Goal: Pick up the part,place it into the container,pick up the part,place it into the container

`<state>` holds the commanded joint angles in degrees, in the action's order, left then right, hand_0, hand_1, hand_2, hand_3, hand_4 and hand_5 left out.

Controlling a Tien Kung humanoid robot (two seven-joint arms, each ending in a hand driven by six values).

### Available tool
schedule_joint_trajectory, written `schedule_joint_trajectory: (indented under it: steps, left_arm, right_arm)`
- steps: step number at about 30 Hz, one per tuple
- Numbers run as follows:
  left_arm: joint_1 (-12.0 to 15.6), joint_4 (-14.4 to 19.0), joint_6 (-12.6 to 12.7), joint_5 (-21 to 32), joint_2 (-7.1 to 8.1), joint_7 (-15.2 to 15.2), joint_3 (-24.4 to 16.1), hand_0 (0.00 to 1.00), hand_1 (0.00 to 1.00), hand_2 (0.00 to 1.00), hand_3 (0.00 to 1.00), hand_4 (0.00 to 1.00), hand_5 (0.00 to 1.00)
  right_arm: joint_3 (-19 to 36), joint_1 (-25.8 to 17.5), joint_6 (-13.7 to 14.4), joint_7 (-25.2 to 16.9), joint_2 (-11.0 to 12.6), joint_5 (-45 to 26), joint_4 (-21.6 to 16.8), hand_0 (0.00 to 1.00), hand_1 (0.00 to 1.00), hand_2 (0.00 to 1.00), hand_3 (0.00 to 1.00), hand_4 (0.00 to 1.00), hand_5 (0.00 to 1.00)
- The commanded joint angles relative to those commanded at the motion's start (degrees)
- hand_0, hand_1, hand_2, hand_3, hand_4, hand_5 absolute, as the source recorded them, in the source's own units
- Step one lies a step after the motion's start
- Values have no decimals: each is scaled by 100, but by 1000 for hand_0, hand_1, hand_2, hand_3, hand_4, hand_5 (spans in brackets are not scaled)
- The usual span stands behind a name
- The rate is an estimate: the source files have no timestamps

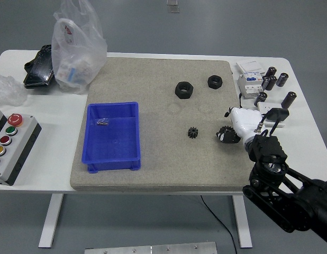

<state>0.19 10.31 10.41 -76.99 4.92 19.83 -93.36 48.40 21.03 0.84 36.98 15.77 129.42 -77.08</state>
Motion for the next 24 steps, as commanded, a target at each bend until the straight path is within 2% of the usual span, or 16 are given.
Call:
schedule_joint_trajectory:
  steps: [1,7,8,13,14,19,20,24]
  left_arm:
    - [-1,0,0,0,0,0,0,831,734,766,868,849,504]
    - [-6,0,-1,-9,-1,1,-3,831,734,766,868,849,504]
    - [-8,0,-1,-9,-1,1,-2,831,734,766,868,849,504]
    - [-16,0,-3,-14,3,2,-1,831,734,766,868,849,504]
    - [-18,0,-3,-15,4,2,-1,830,734,766,868,849,504]
    - [-26,0,-3,-22,10,1,-2,830,734,766,868,849,504]
    - [-28,0,-3,-26,13,0,-3,830,734,765,867,849,505]
    - [-36,0,-5,-40,22,-1,-5,830,734,765,867,849,505]
  right_arm:
    - [-10,-1,-16,0,6,-10,3,424,524,634,699,761,315]
    - [-59,-11,-128,0,45,-80,28,424,524,634,699,761,315]
    - [-68,-14,-142,0,52,-93,37,405,490,575,655,538,233]
    - [-108,-24,-181,0,84,-143,71,405,490,575,655,538,233]
    - [-114,-26,-176,0,90,-154,79,381,428,413,553,287,121]
    - [-140,-26,-50,0,112,-196,100,381,428,413,553,287,121]
    - [-147,-23,9,0,117,-195,98,367,386,291,432,207,69]
    - [-174,-7,224,0,135,-195,86,367,386,291,432,207,69]
